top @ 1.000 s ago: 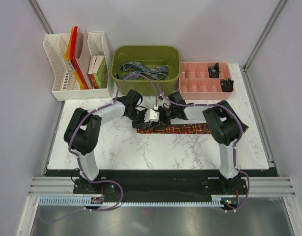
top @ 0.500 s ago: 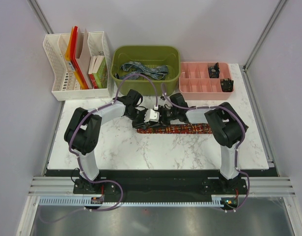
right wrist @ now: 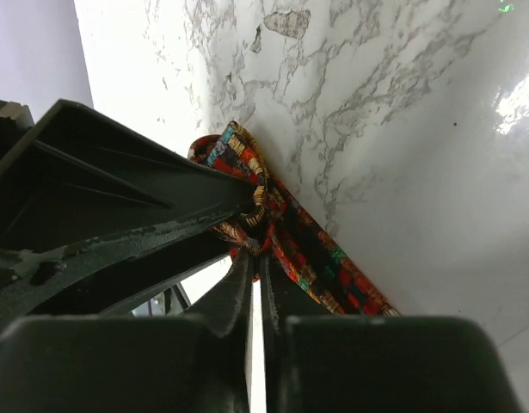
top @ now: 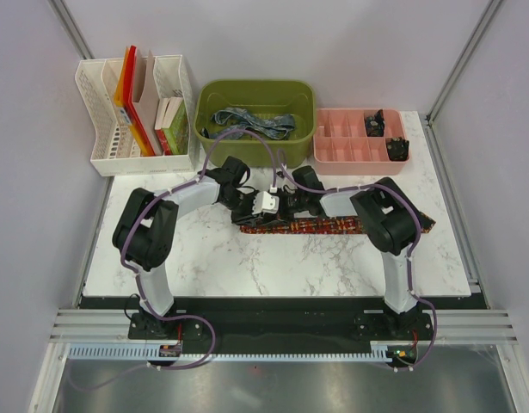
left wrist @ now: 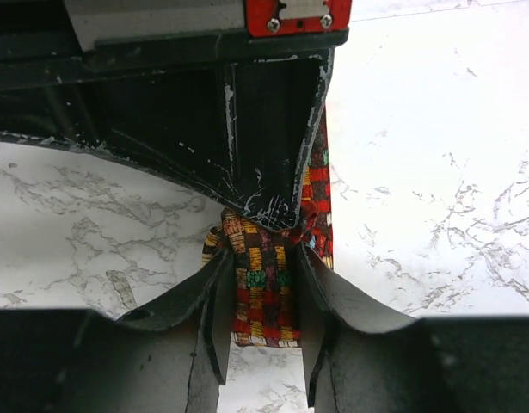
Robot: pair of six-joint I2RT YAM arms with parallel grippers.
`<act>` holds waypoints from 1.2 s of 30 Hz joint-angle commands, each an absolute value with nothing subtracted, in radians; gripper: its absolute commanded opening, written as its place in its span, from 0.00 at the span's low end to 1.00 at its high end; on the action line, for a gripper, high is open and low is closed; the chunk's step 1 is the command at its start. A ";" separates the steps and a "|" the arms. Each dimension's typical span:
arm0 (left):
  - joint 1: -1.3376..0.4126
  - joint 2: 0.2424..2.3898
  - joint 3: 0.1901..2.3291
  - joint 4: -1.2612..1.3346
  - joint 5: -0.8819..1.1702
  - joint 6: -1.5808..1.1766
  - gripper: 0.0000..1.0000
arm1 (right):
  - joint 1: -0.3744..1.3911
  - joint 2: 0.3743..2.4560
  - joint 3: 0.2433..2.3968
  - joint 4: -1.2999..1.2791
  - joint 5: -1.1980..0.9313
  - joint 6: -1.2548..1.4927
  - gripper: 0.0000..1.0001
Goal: Roll the ties
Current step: Roll the tie at the center of the board.
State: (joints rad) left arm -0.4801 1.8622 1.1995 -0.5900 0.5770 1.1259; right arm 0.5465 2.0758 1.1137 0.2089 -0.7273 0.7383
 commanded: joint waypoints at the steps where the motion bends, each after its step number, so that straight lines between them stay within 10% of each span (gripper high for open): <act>1: -0.486 1.905 1.173 -0.672 0.506 1.169 0.43 | 0.548 2.095 1.126 0.152 -0.655 0.681 0.00; 19: -0.325 1.715 1.117 -0.663 0.656 1.112 0.87 | 0.584 2.181 1.201 0.002 -0.569 0.564 0.00; 36: -0.313 1.717 1.006 -0.466 0.568 1.135 0.81 | 0.629 2.200 1.190 0.069 -0.587 0.611 0.00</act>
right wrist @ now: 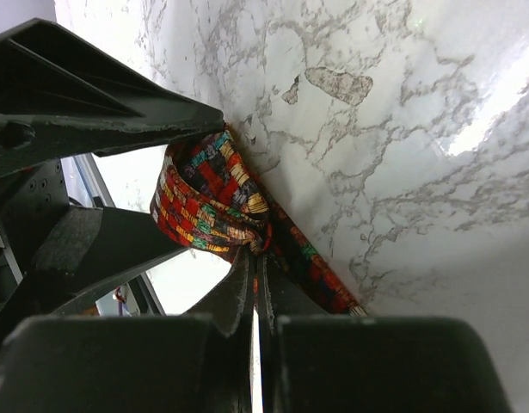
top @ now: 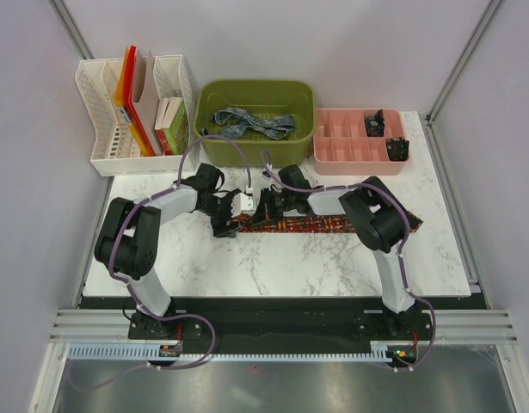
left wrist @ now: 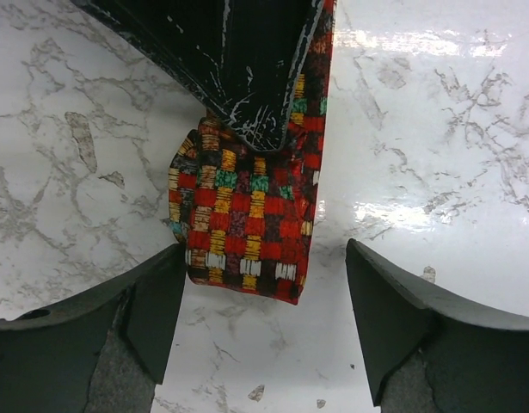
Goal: Roll the ties
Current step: Roll the tie at the center of the board.
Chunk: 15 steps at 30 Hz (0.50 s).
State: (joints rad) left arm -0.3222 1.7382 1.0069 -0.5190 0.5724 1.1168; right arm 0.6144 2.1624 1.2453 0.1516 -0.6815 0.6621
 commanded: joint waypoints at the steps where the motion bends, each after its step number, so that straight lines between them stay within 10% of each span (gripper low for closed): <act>1: -0.305 1.721 1.006 -0.459 0.569 1.135 0.81 | 0.629 2.194 1.187 0.068 -0.591 0.606 0.00; 15: -0.365 1.762 1.043 -0.427 0.583 1.129 0.83 | 0.627 2.187 1.226 0.063 -0.617 0.578 0.00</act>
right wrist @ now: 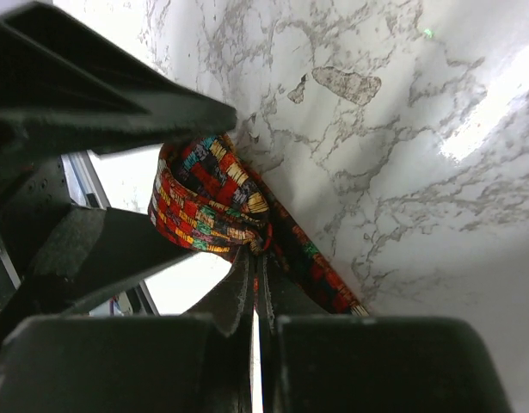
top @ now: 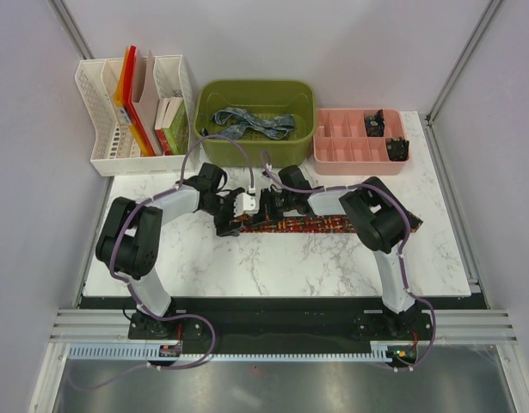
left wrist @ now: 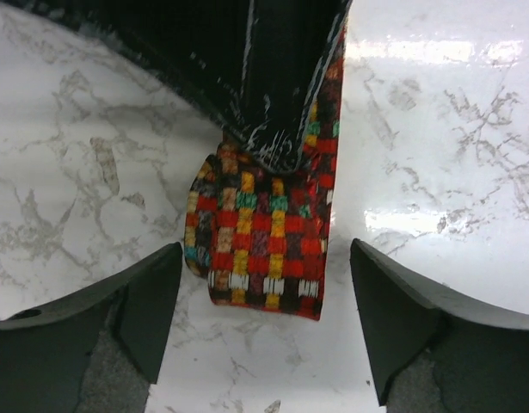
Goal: Roll the ties
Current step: Roll the tie at the center of the board.
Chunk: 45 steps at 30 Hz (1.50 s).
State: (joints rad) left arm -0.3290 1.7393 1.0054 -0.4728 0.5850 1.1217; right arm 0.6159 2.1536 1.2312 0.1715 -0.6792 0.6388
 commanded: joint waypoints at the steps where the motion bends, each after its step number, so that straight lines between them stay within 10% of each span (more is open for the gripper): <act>1: -0.379 1.772 1.051 -0.422 0.566 1.124 0.80 | 0.627 2.195 1.232 0.063 -0.615 0.577 0.00; 9: -0.383 1.836 1.074 -0.387 0.465 1.086 0.53 | 0.591 2.255 1.325 0.054 -0.629 0.565 0.00; 22: -0.385 1.807 1.057 -0.385 0.431 0.965 0.42 | 0.581 2.149 1.247 0.009 -0.703 0.709 0.00; 29: -0.367 1.767 1.028 -0.436 0.503 1.032 0.65 | 0.563 2.223 1.288 0.012 -0.651 0.646 0.00; 45: -0.273 1.789 1.147 -0.604 0.672 1.200 0.73 | 0.560 2.200 1.364 -0.038 -0.698 0.600 0.00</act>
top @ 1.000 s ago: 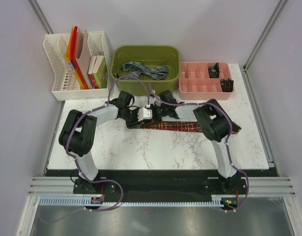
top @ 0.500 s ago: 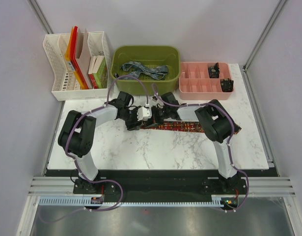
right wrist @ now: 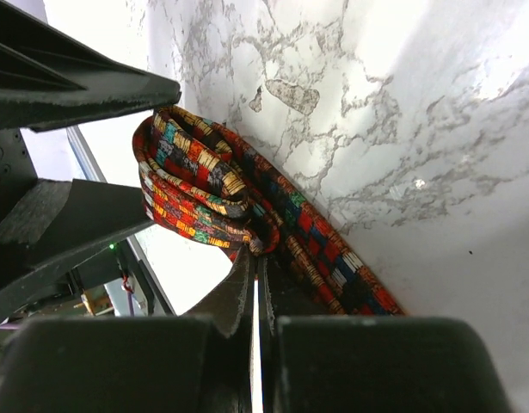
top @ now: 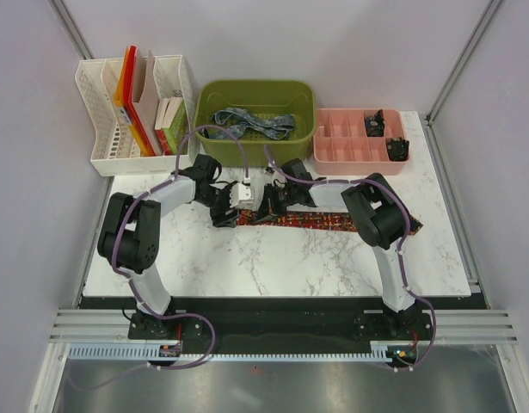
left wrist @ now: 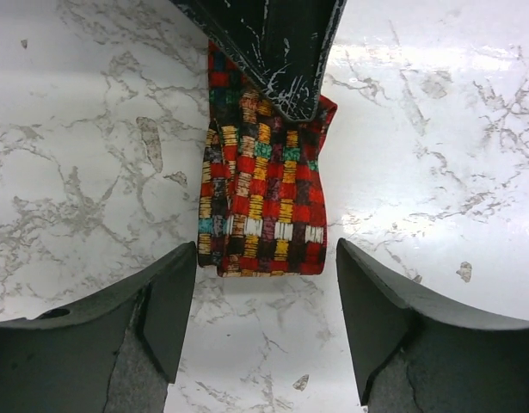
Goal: Roll the ties
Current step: Roll the tie at the center of the board.
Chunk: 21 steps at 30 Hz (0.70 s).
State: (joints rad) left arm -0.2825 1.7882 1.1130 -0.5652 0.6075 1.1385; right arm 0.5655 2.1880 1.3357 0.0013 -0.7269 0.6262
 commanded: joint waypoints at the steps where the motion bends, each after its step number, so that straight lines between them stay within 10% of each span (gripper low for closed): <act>1: -0.273 1.789 1.146 -0.604 0.672 1.207 0.74 | 0.558 2.198 1.367 -0.041 -0.707 0.600 0.00; 14: -0.339 1.851 1.219 -0.561 0.698 1.203 0.83 | 0.560 2.218 1.411 -0.067 -0.715 0.592 0.00; 21: -0.371 1.873 1.184 -0.552 0.663 1.255 0.71 | 0.560 2.218 1.420 -0.066 -0.722 0.614 0.00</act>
State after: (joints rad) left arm -0.3618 1.8641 1.1919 -0.5701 0.6598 1.1870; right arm 0.5644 2.2051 1.3869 -0.0647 -0.7300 0.6090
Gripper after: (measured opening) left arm 0.753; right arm 0.010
